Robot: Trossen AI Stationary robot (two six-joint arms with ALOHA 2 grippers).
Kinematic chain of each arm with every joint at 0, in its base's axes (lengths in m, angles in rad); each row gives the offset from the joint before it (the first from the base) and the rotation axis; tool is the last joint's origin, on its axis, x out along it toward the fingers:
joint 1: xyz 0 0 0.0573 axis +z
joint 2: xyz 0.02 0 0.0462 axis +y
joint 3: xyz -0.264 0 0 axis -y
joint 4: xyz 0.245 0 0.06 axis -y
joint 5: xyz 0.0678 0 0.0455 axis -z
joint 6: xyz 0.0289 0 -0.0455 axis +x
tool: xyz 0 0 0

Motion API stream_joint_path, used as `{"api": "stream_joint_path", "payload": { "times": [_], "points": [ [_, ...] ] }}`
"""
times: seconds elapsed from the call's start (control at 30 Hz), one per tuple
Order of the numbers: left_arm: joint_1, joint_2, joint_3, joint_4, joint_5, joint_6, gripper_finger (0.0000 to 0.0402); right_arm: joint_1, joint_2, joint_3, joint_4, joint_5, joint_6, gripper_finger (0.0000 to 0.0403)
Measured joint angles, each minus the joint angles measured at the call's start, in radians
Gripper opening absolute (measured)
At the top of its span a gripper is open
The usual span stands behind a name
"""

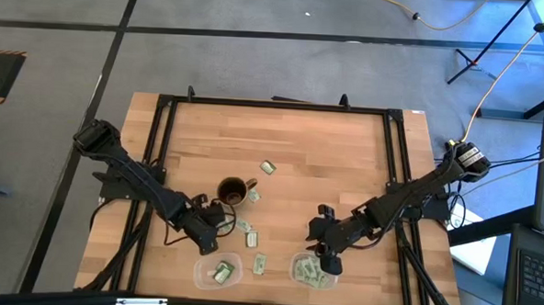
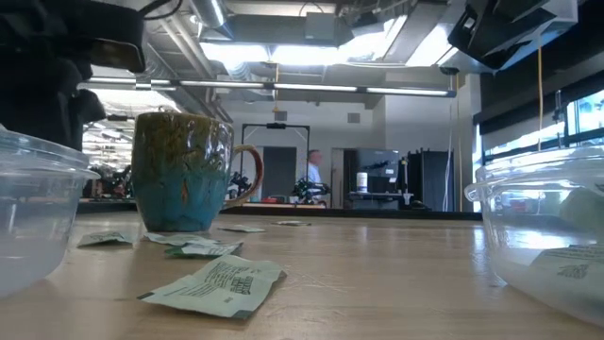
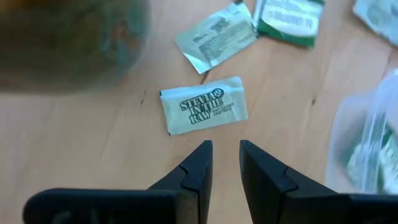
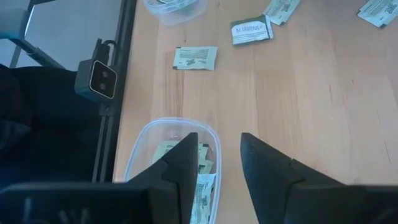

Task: Pick and place items into bin
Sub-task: Put the white stevia packet into the right transparent bin

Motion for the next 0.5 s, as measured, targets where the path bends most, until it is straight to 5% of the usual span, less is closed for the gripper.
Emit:
{"api": "stream_joint_path", "payload": {
  "times": [0.5],
  "points": [
    [-0.048, 0.067, 0.0, 0.032, -0.178, -0.143, 0.0074, 0.0, 0.001, -0.007, -0.01, 0.0, -0.023, 0.0124]
  ]
}}
